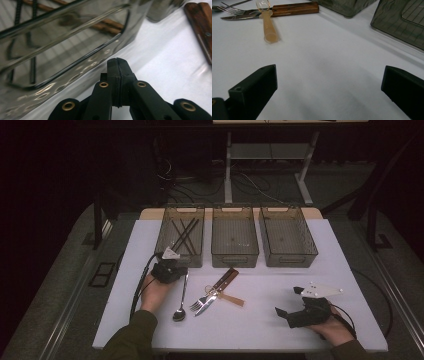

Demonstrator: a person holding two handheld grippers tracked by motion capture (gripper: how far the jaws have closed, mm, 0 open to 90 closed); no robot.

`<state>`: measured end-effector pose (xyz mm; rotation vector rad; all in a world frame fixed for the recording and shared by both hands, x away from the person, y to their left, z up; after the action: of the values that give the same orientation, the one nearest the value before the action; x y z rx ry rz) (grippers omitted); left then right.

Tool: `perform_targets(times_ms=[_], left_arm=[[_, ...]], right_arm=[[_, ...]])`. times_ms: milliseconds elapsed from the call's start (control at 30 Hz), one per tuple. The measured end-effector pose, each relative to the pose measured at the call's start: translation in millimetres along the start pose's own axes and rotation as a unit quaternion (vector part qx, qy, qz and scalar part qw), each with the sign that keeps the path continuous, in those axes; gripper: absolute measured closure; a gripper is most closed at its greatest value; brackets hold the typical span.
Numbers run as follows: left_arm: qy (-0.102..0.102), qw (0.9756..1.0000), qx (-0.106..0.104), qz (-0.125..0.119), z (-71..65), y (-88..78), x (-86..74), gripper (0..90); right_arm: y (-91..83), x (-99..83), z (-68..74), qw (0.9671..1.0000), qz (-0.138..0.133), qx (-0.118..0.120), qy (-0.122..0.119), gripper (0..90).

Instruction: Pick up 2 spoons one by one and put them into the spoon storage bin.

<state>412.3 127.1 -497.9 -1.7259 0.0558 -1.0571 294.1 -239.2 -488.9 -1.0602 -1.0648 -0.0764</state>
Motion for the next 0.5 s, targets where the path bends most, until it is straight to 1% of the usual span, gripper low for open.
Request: perform_targets(times_ms=[33, 67, 100, 133, 167, 267, 333, 367, 500], left_arm=[[0.005, 1.0000, -0.006, 0.005, -1.7, 0.1, 0.5, 89.9], [0.003, 0.9999, -0.012, 0.003, -4.9, 1.3, 1.3, 89.9], [0.015, 0.9998, -0.014, 0.004, -6.1, 2.2, 2.6, 89.9], [0.013, 0.9997, -0.018, 0.003, -9.1, 3.2, 3.7, 89.9], [0.018, 0.9995, -0.024, 0.006, -11.6, 3.8, 4.4, 89.9], [0.029, 0.9990, -0.033, 0.007, -19.2, 6.4, 7.2, 89.9], [0.026, 0.9989, -0.039, 0.008, -24.4, 7.8, 8.1, 89.9], [0.036, 0.9984, -0.043, 0.008, -25.5, 8.4, 9.0, 89.9], [0.045, 0.9973, -0.057, 0.011, -32.9, 10.0, 10.5, 89.9]], right_arm=[[0.1, 0.0, 0.0, 1.0000, 0.000, 0.000, 0.000, 0.1], [0.1, -0.1, 0.0, 1.0000, 0.001, 0.000, 0.000, 0.1], [0.2, -0.1, -0.1, 1.0000, 0.000, 0.000, 0.000, 0.1], [0.2, -0.1, -0.2, 1.0000, 0.000, 0.000, 0.000, 0.1], [0.1, -0.2, -0.2, 1.0000, 0.000, 0.000, 0.001, 0.1], [0.2, -0.2, -0.3, 1.0000, -0.001, 0.000, 0.001, 0.1], [0.2, -0.2, -0.2, 1.0000, 0.000, 0.000, 0.001, 0.1], [0.0, -0.2, -0.1, 1.0000, 0.000, 0.000, 0.001, 0.1], [0.0, -0.2, -0.1, 1.0000, 0.000, 0.001, 0.001, 0.1]])
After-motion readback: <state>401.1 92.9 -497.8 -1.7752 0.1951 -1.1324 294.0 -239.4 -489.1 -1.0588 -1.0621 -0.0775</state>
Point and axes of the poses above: each handheld gripper's, and its own axes: y roughly forward along the jaws, x roughly out of its top, z roughly to its left, the point moved 7 cm from there along y, roughly forward along the jaws, and after that the axes turned 6 degrees about z, right-handed, at the moved point
